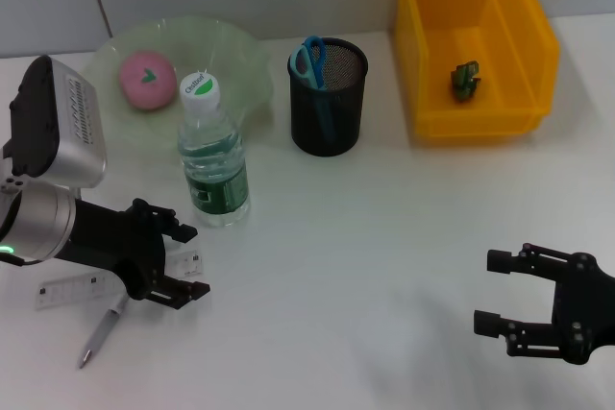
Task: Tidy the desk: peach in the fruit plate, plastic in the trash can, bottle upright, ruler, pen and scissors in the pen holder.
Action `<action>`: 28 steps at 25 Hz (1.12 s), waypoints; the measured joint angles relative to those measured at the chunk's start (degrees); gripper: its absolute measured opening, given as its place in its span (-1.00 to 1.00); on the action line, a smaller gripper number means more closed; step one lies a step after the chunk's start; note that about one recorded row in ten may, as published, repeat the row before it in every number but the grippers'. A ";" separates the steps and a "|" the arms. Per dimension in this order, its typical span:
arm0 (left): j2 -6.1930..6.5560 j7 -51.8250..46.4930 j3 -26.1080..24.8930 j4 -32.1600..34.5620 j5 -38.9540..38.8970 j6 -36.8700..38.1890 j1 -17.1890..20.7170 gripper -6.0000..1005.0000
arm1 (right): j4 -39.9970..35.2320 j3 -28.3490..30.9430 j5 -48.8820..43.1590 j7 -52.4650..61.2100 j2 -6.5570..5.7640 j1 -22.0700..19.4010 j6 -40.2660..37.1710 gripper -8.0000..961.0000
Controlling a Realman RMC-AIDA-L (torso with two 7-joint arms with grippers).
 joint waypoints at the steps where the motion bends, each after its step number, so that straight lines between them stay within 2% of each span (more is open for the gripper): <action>1: -0.05 -0.15 0.00 -0.08 0.39 -0.09 -0.16 0.55 | 0.10 0.00 -0.06 -0.03 0.00 0.05 0.15 0.73; 28: -0.08 -3.39 0.00 -0.28 4.09 -0.25 -1.66 0.51 | 1.13 -0.02 -2.18 -0.11 -0.55 1.40 1.94 0.73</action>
